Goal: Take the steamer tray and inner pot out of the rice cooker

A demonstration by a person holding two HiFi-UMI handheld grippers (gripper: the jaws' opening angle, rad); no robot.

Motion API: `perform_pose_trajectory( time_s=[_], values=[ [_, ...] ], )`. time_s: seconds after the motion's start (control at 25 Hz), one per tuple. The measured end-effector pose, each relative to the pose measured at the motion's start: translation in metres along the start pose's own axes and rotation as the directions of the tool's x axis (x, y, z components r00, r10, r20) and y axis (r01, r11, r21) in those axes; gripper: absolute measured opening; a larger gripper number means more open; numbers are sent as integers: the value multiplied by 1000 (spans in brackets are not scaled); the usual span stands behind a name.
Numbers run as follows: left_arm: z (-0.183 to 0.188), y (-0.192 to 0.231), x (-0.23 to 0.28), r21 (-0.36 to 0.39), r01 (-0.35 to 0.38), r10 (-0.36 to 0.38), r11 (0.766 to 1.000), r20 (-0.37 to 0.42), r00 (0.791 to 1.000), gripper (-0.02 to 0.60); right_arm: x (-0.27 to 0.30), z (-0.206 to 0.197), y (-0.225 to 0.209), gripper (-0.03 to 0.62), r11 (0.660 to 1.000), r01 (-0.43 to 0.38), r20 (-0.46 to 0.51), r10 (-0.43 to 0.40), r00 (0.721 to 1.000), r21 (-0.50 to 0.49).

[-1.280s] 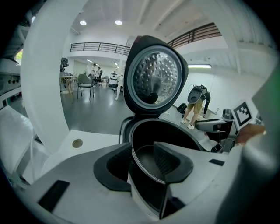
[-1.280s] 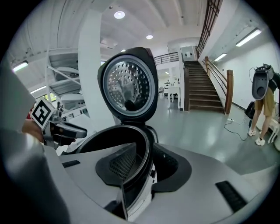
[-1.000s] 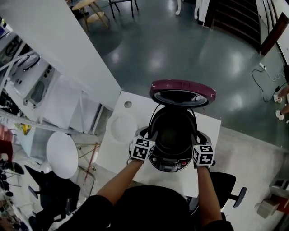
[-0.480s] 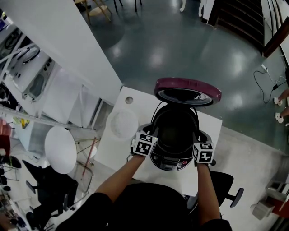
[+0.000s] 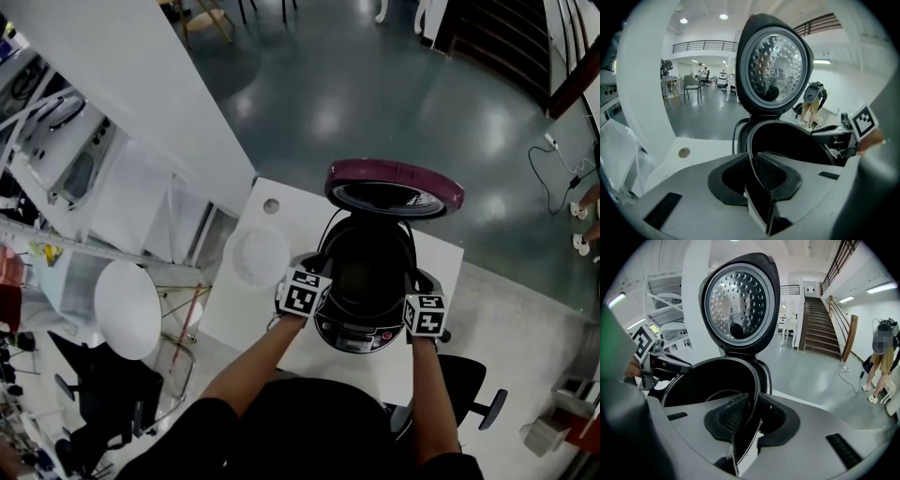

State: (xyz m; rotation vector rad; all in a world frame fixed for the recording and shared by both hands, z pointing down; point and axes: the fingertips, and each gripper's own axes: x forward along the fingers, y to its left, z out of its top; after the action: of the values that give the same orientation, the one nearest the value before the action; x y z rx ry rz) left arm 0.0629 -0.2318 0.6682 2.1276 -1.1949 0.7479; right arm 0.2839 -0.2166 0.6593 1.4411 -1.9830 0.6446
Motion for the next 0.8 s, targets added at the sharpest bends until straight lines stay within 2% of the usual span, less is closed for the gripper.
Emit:
perform_pose_trajectory(
  time_s=[0.28,0.52,0.68,0.8],
  values=[
    [3,0,1,-39,11,-11,999,0,1000,43,0,-1,-3,48,996,-44,8,43,999,76],
    [8,1,-6,-49,2,-1,999,21,1000,40,-3,2,-3,44,996,-39,11,38,999,80],
    [8,-1,-8,-67,3,-2,998,22,1000,35,-8,3,-4,34,987,-51,26,47,999,155],
    [8,2,-11,-64,-4,6,998,20,1000,35,-11,7,-1,32,985,-45,40,39,998,164]
  ],
)
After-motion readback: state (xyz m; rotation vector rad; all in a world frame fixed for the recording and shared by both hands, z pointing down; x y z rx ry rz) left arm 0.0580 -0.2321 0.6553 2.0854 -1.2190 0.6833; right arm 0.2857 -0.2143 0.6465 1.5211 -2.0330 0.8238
